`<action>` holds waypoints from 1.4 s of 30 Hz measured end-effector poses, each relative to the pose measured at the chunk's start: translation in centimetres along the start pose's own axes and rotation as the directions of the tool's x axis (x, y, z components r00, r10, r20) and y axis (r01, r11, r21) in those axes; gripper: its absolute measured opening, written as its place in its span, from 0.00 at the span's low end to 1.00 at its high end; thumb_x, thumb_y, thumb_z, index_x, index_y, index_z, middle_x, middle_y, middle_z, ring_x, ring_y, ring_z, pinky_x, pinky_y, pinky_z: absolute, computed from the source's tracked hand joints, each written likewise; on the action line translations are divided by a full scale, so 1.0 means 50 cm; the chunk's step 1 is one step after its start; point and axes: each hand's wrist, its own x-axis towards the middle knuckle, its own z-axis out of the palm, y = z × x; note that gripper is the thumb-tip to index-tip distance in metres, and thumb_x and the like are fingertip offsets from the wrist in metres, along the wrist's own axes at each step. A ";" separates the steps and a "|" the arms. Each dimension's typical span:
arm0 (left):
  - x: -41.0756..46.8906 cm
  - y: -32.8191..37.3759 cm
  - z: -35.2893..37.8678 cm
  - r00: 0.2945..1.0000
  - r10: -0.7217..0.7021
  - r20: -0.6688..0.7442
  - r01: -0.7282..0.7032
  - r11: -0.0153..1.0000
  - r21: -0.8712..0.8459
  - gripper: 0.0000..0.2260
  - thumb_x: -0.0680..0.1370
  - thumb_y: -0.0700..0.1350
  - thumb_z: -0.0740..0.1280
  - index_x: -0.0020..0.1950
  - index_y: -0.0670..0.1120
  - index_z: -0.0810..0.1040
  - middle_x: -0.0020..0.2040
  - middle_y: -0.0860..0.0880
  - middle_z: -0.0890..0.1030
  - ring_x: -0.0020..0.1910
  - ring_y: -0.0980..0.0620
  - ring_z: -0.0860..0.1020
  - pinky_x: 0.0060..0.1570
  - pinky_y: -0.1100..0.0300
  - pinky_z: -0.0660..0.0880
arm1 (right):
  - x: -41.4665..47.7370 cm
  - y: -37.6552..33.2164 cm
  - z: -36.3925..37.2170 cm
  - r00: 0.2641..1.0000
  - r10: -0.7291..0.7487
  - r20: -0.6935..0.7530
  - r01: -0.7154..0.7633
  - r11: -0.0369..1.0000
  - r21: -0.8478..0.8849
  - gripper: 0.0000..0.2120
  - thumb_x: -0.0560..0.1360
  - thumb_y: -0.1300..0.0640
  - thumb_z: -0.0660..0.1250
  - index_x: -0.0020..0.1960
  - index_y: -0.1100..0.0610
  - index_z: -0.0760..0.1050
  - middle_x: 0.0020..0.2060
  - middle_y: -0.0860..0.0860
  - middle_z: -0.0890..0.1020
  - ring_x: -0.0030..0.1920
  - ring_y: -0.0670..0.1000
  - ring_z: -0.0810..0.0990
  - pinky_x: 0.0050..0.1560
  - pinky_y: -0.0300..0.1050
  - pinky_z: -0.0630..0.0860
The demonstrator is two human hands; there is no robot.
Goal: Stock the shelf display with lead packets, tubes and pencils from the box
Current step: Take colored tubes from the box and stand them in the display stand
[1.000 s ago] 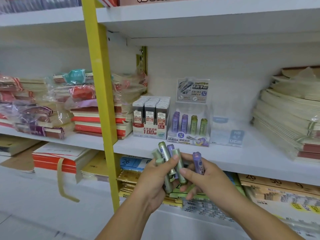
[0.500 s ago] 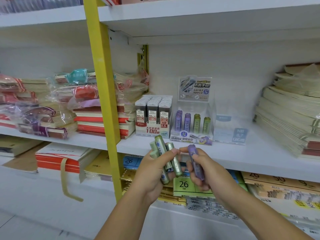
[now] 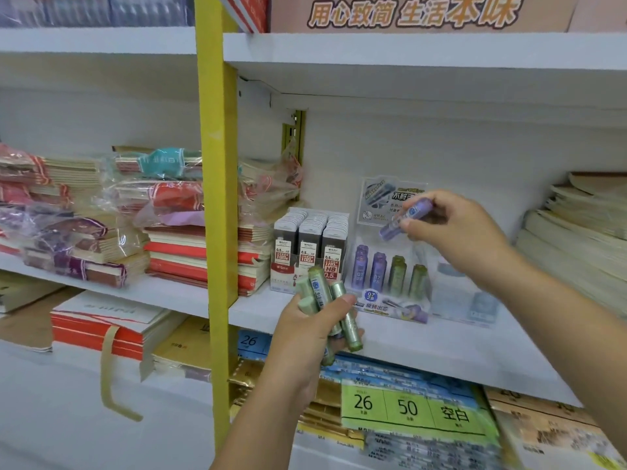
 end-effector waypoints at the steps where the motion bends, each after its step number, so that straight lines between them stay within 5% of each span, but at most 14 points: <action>1: 0.008 0.000 0.002 1.000 0.003 0.006 -0.003 1.000 0.005 0.16 0.71 0.45 0.77 0.55 0.42 0.80 0.43 0.46 0.87 0.40 0.50 0.86 0.44 0.50 0.83 | 0.028 0.000 0.000 1.000 -0.007 0.008 0.007 0.998 -0.069 0.11 0.73 0.63 0.72 0.55 0.56 0.77 0.46 0.53 0.84 0.47 0.52 0.83 0.53 0.44 0.80; 5: 0.038 0.006 0.006 1.000 0.028 0.004 -0.028 0.999 -0.030 0.14 0.72 0.44 0.77 0.55 0.42 0.80 0.41 0.45 0.86 0.39 0.50 0.85 0.41 0.54 0.83 | 0.103 0.016 0.017 0.993 0.011 0.121 0.032 0.937 -0.347 0.16 0.72 0.63 0.73 0.55 0.56 0.72 0.41 0.56 0.83 0.40 0.54 0.84 0.44 0.49 0.82; 12: 0.070 0.015 0.002 0.997 0.077 -0.004 -0.077 0.996 -0.053 0.30 0.59 0.53 0.79 0.56 0.40 0.80 0.42 0.44 0.86 0.37 0.49 0.85 0.39 0.56 0.82 | 0.158 0.052 0.047 0.893 0.248 0.376 -0.072 0.903 -0.423 0.10 0.71 0.65 0.74 0.52 0.61 0.78 0.41 0.57 0.83 0.33 0.49 0.84 0.36 0.39 0.82; 23: 0.069 0.020 0.001 0.996 0.084 0.007 -0.083 0.996 -0.037 0.31 0.59 0.53 0.78 0.57 0.40 0.80 0.43 0.44 0.86 0.38 0.50 0.85 0.40 0.56 0.82 | 0.145 0.065 0.057 0.934 0.167 0.316 -0.020 0.907 -0.421 0.15 0.68 0.63 0.77 0.44 0.56 0.71 0.33 0.54 0.80 0.29 0.52 0.84 0.33 0.48 0.83; 27: 0.062 0.021 0.000 0.997 0.075 0.014 -0.075 0.997 -0.020 0.29 0.59 0.53 0.78 0.56 0.42 0.80 0.47 0.42 0.86 0.41 0.50 0.85 0.42 0.52 0.82 | 0.133 0.065 0.056 0.954 0.097 0.285 0.083 0.825 -0.559 0.13 0.68 0.57 0.78 0.43 0.55 0.73 0.37 0.52 0.81 0.33 0.47 0.81 0.36 0.44 0.78; 31: 0.059 0.022 -0.006 0.997 0.070 0.036 -0.071 0.997 0.005 0.29 0.59 0.53 0.79 0.55 0.41 0.79 0.50 0.41 0.86 0.43 0.50 0.85 0.43 0.52 0.83 | 0.131 0.055 0.037 0.879 0.240 0.413 -0.049 0.905 -0.422 0.02 0.76 0.63 0.69 0.45 0.60 0.77 0.41 0.54 0.85 0.35 0.47 0.85 0.36 0.38 0.81; 37: 0.059 0.020 -0.014 0.996 0.063 0.061 -0.066 0.997 0.044 0.27 0.63 0.51 0.77 0.57 0.40 0.79 0.49 0.43 0.86 0.42 0.49 0.86 0.46 0.49 0.83 | 0.134 0.068 0.035 0.890 0.181 0.419 0.089 0.832 -0.547 0.03 0.75 0.60 0.71 0.42 0.55 0.81 0.41 0.49 0.85 0.40 0.46 0.84 0.42 0.35 0.79; 42: 0.058 0.022 -0.018 0.996 0.055 0.074 -0.058 0.997 0.044 0.29 0.60 0.52 0.79 0.57 0.41 0.80 0.50 0.43 0.86 0.45 0.48 0.86 0.46 0.50 0.83 | 0.130 0.076 0.038 0.908 0.131 0.398 0.153 0.780 -0.607 0.03 0.76 0.54 0.70 0.44 0.52 0.82 0.41 0.44 0.83 0.41 0.42 0.79 0.37 0.28 0.69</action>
